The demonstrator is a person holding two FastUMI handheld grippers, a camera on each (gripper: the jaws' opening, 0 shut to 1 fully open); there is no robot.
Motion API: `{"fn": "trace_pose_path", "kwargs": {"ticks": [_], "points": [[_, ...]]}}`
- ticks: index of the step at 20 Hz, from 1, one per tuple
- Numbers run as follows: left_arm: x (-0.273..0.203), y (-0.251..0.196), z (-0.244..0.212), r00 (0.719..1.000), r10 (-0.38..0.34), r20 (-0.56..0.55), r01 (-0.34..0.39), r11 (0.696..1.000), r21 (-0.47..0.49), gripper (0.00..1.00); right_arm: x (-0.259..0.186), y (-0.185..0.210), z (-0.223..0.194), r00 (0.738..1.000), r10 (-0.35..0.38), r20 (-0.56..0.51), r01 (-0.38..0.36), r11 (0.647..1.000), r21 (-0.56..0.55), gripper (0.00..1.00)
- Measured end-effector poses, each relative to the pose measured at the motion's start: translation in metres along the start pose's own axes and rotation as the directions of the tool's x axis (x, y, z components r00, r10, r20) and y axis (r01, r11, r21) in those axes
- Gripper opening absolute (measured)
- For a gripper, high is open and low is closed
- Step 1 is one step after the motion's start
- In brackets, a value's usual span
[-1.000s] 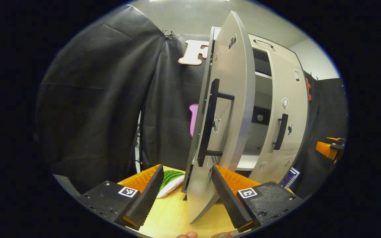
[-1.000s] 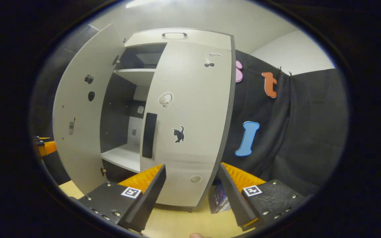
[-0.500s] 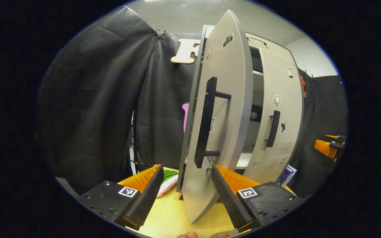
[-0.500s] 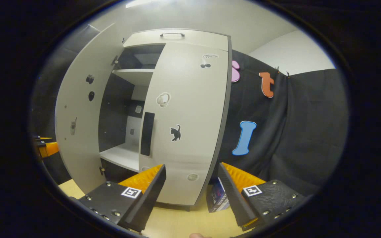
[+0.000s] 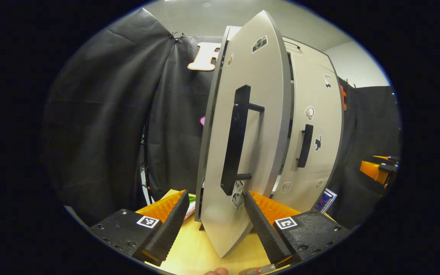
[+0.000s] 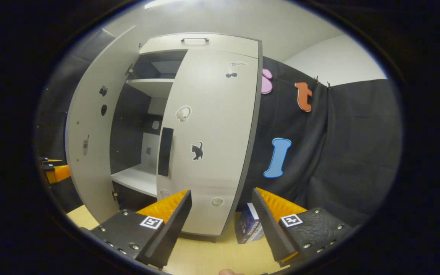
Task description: Grasp the bottle in the cabinet with the left hand and place it on the coaster, then close the right door with the right hand and the left door with the left hand.
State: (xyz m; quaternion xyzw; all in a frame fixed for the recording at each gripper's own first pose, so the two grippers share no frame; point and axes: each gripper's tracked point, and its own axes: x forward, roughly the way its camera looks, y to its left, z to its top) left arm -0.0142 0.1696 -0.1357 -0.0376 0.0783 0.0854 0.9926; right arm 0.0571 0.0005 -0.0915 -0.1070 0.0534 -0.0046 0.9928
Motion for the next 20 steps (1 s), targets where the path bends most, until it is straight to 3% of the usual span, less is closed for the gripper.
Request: {"fn": "trace_pose_path", "kwargs": {"ticks": [1,11,20], "points": [[0.001,-0.003,0.0,1.0,-0.005,0.001,0.005,1.0,0.001,0.95,0.0,-0.002,-0.001,1.0,-0.003,-0.002,0.003,1.0,-0.002,0.96],[0.014,-0.064,0.001,0.989,-0.151,-0.008,0.151,0.989,0.003,0.94,0.002,-0.009,-0.006,1.0,-0.017,-0.011,0.017,1.0,0.009,0.94],[0.004,-0.083,0.047,0.986,-0.151,0.067,0.147,0.987,0.06,0.94,0.0,-0.004,-0.007,1.0,0.01,0.002,-0.01,0.999,0.034,0.94]]}}
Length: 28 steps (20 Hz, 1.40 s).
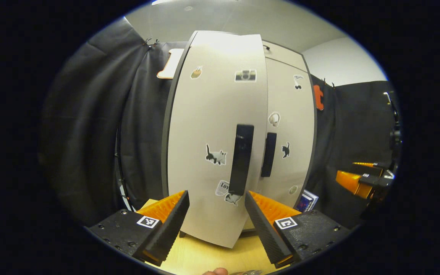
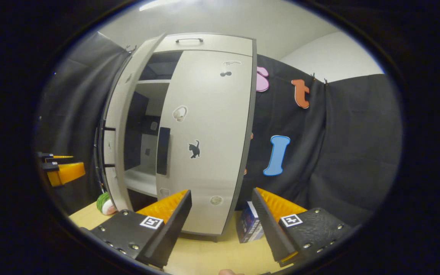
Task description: Grasp the bottle in the cabinet with the left hand and place it on the coaster, then close the right door with the right hand and the left door with the left hand.
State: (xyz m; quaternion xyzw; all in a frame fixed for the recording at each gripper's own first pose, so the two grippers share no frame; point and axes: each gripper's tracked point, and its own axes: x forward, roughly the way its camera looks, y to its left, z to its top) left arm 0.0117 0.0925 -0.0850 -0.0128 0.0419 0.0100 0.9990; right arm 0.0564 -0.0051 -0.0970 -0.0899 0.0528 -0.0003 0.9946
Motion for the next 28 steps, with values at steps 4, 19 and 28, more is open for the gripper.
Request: {"fn": "trace_pose_path", "kwargs": {"ticks": [4,19,28], "points": [[-0.001,-0.012,0.022,0.999,-0.027,0.03,0.026,0.999,0.037,0.94,-0.014,0.009,0.007,1.0,0.007,0.017,-0.007,1.0,0.014,0.94],[-0.024,-0.064,0.045,0.969,-0.243,0.039,0.241,0.969,0.056,0.94,-0.102,-0.007,0.033,0.987,-0.132,0.086,0.128,0.99,0.059,0.96],[-0.038,-0.152,0.042,0.991,-0.113,0.072,0.11,0.993,0.038,0.94,-0.097,-0.095,0.039,0.991,0.0,0.134,-0.007,0.998,0.058,0.96]]}}
